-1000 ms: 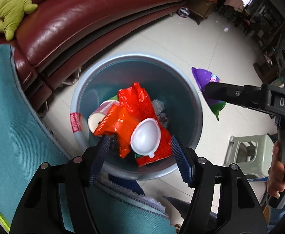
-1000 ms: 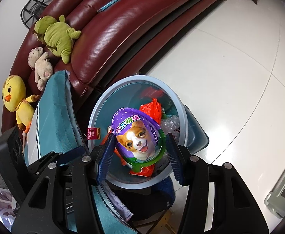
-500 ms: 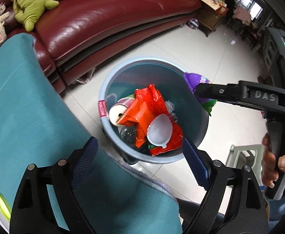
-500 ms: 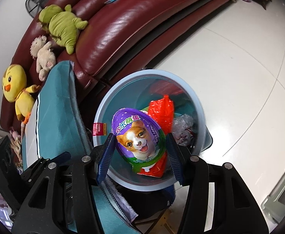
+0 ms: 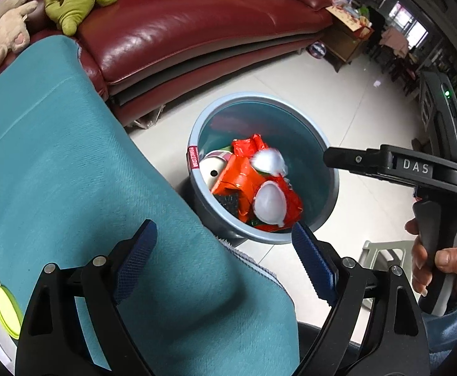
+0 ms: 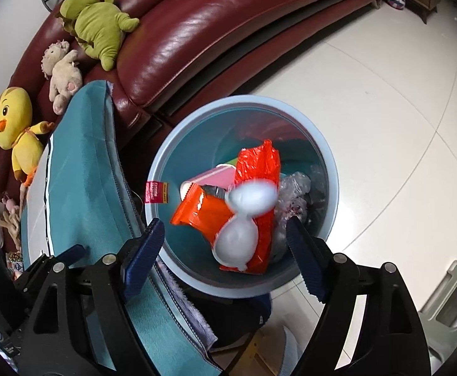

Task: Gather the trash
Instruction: 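Return both tools to the table toward the tissue and green lid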

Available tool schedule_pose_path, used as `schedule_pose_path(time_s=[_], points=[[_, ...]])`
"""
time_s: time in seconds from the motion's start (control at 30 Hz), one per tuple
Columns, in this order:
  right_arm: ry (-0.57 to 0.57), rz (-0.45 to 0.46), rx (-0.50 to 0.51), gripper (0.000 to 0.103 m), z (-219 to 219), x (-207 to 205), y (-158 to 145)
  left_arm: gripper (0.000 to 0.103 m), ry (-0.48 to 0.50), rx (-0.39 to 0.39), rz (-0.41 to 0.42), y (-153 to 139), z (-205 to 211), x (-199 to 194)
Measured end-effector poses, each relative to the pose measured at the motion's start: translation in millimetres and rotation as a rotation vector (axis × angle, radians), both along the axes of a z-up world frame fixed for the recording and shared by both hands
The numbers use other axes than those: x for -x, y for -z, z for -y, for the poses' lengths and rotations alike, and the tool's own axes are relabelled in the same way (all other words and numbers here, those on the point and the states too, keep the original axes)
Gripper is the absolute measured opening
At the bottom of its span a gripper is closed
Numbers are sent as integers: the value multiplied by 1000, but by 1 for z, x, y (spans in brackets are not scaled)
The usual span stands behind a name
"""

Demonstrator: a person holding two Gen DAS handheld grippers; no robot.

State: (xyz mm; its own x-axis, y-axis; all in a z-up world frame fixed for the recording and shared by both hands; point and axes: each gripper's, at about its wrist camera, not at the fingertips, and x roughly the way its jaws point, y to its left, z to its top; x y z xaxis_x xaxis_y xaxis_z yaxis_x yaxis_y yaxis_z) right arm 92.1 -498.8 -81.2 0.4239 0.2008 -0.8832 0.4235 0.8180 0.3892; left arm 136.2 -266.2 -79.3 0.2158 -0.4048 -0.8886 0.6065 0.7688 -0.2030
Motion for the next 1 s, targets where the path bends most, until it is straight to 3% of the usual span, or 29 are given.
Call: schedule_pose_path(time_s=[0.5, 0.8, 1.0], points=[[-56, -12, 45, 80, -50, 2, -28, 88, -74, 61, 51, -22, -65, 12], [-170, 7, 65, 80, -118, -13, -47, 88, -195, 82, 74, -31, -140, 17], [-295, 14, 73, 80, -184, -28, -57, 88, -302, 70, 96, -32, -212, 24]])
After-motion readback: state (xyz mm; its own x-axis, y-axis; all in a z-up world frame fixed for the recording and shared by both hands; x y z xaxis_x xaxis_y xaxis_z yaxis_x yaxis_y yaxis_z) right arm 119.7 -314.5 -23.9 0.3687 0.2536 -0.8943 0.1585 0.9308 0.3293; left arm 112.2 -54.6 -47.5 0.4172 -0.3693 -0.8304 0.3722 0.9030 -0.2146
